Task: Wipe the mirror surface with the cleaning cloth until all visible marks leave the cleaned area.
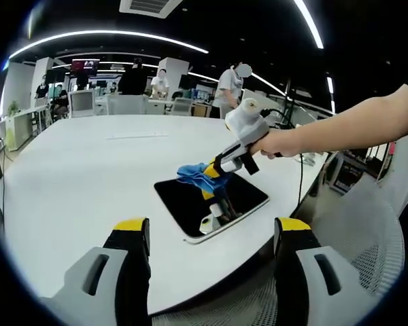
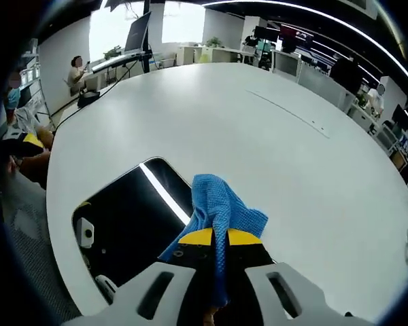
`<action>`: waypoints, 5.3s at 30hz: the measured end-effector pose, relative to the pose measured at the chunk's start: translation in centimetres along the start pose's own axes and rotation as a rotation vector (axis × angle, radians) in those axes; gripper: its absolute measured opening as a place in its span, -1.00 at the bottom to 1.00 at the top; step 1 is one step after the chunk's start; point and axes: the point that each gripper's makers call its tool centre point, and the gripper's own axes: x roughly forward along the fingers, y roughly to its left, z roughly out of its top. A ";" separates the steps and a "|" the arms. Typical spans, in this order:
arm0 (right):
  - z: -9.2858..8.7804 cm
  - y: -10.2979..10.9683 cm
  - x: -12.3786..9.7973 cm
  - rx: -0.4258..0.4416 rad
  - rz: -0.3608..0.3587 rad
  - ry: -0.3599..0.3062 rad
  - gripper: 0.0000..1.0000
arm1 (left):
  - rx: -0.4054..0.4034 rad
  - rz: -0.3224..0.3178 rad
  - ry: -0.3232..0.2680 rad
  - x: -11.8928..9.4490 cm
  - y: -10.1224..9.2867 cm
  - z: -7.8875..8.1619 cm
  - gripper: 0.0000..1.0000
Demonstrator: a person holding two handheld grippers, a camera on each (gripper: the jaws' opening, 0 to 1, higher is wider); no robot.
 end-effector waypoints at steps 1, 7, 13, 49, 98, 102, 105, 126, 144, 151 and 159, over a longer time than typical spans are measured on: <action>0.0 0.0 0.0 0.001 0.000 0.001 -1.00 | 0.000 0.001 -0.001 0.0 0.0 0.0 0.44; 0.0 0.0 0.0 -0.003 -0.008 -0.005 -1.00 | -0.001 0.002 -0.004 0.0 0.1 0.1 0.44; -0.1 0.2 -0.1 -0.004 -0.007 -0.002 -1.00 | -0.002 0.001 -0.001 0.0 0.0 0.0 0.44; -2.5 -2.0 -1.8 0.069 -0.042 0.001 -1.00 | 0.003 0.009 -0.004 0.0 0.1 0.1 0.45; -4.9 2.6 -4.5 0.134 0.023 -0.011 -1.00 | 0.006 0.008 0.000 0.0 0.1 0.1 0.45; -5.2 3.1 -4.8 0.124 0.028 -0.007 -1.00 | 0.006 0.007 -0.001 0.0 0.1 0.1 0.45; -5.3 3.4 -5.0 0.122 0.031 -0.007 -1.00 | 0.005 0.007 -0.004 0.0 0.1 0.1 0.45; -6.9 6.4 -6.9 0.080 0.081 -0.007 -1.00 | 0.004 -0.004 0.003 -0.1 -0.1 0.0 0.44; -7.8 8.0 -7.9 0.070 0.103 -0.024 -1.00 | 0.008 0.001 0.006 -0.1 0.0 -0.1 0.44; -8.2 8.6 -8.3 0.063 0.114 -0.025 -1.00 | 0.010 0.002 0.004 -0.1 0.0 -0.1 0.44; -8.1 8.5 -8.3 0.075 0.125 -0.021 -1.00 | 0.013 0.003 0.006 -0.1 0.0 -0.1 0.44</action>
